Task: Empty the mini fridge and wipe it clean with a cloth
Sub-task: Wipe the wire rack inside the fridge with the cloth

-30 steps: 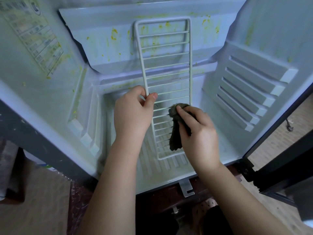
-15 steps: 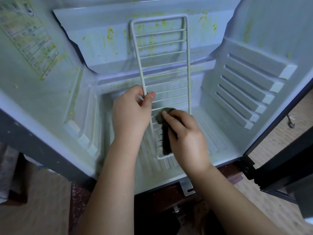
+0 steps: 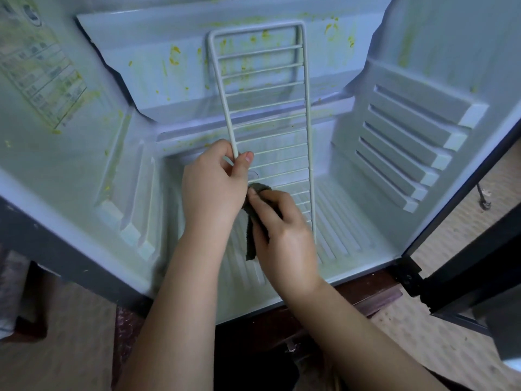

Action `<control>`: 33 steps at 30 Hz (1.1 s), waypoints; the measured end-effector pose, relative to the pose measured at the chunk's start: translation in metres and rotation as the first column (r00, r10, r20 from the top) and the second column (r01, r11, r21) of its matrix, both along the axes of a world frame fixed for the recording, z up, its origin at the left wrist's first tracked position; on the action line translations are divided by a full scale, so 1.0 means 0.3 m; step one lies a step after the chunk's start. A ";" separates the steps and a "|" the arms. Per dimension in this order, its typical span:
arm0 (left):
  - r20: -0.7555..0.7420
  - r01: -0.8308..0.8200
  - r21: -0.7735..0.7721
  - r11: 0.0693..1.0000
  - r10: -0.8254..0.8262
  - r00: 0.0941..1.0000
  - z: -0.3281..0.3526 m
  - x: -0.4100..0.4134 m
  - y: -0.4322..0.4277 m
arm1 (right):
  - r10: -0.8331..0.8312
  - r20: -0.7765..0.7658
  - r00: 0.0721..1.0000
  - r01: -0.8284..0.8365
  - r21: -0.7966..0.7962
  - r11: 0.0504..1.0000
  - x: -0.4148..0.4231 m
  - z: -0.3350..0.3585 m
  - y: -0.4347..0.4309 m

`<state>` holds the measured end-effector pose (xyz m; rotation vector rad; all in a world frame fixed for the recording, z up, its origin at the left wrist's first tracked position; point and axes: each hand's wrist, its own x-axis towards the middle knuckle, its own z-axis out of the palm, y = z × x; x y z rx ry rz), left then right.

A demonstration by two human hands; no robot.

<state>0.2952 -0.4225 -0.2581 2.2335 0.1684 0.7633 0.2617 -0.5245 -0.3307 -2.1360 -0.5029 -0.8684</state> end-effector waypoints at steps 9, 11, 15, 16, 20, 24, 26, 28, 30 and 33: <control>-0.038 0.034 -0.086 0.996 -0.038 0.999 -0.005 0.005 0.005 | -0.188 0.008 0.982 0.188 -0.034 0.981 0.026 -0.013 -0.198; -0.042 0.036 -0.090 0.995 -0.040 0.998 -0.004 0.003 0.006 | -0.180 -0.006 0.984 0.180 -0.013 0.984 0.017 -0.019 -0.183; -0.045 0.030 -0.060 0.998 -0.033 0.998 -0.005 0.004 0.009 | -0.045 -0.020 0.999 0.045 0.008 0.999 -0.012 -0.027 -0.050; -0.041 0.026 -0.047 0.999 -0.028 0.999 -0.004 0.003 0.007 | -0.030 -0.030 0.999 0.030 -0.013 0.999 -0.019 -0.028 -0.017; -0.048 0.022 -0.059 0.998 -0.025 0.999 -0.009 0.006 0.009 | -0.016 -0.049 0.999 0.016 0.004 1.000 -0.018 -0.025 0.013; -0.133 0.098 -0.097 0.990 -0.110 0.985 -0.017 -0.004 0.015 | 0.033 -0.029 0.999 -0.034 -0.042 0.999 -0.017 -0.020 -0.027; -0.229 0.123 -0.066 0.990 -0.135 0.964 -0.028 -0.020 0.005 | 0.052 -0.053 0.997 -0.056 -0.066 0.996 -0.026 -0.022 -0.038; -0.263 0.135 -0.063 0.989 -0.147 0.954 -0.044 -0.031 -0.002 | 0.066 -0.089 0.994 -0.075 -0.091 0.993 -0.036 -0.029 -0.043; -0.252 0.129 -0.098 0.987 -0.149 0.956 -0.051 -0.031 -0.001 | 0.054 -0.123 0.991 -0.067 -0.100 0.993 -0.049 -0.033 -0.042; -0.252 0.118 -0.159 0.980 -0.156 0.955 -0.047 -0.028 0.004 | -0.008 -0.106 0.994 -0.002 -0.094 0.996 -0.058 -0.035 -0.028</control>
